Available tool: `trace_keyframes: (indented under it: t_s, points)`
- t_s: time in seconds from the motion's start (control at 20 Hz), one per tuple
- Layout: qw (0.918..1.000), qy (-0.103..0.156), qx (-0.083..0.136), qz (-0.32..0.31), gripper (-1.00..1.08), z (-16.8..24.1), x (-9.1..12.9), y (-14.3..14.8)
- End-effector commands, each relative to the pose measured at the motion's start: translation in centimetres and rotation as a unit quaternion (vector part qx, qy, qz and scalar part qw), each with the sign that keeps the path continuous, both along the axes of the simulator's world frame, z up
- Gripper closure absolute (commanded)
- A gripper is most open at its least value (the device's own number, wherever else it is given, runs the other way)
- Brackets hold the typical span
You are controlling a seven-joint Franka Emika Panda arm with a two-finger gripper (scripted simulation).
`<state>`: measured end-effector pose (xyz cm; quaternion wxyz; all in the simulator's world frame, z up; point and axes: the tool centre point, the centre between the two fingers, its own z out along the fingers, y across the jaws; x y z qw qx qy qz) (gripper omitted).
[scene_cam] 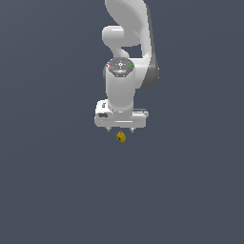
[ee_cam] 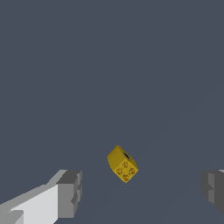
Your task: Pick up the object and move it to a goal position.
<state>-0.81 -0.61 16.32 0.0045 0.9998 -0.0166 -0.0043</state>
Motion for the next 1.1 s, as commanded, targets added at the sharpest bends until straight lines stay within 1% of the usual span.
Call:
trace_keyframes:
  t_s: [0.0, 0.4, 0.75, 1.05]
  points:
    - [1.0000, 0.000, 0.000, 0.000, -0.92, 0.0, 0.0, 0.0]
    - [0.9998, 0.017, 0.014, 0.001, -0.92, -0.4, -1.0, 0.8]
    - [0.9997, 0.016, 0.013, 0.009, -0.92, -0.6, -1.0, 0.8]
    - [0.9989, 0.015, 0.012, 0.043, -0.92, -1.4, -1.2, 0.7]
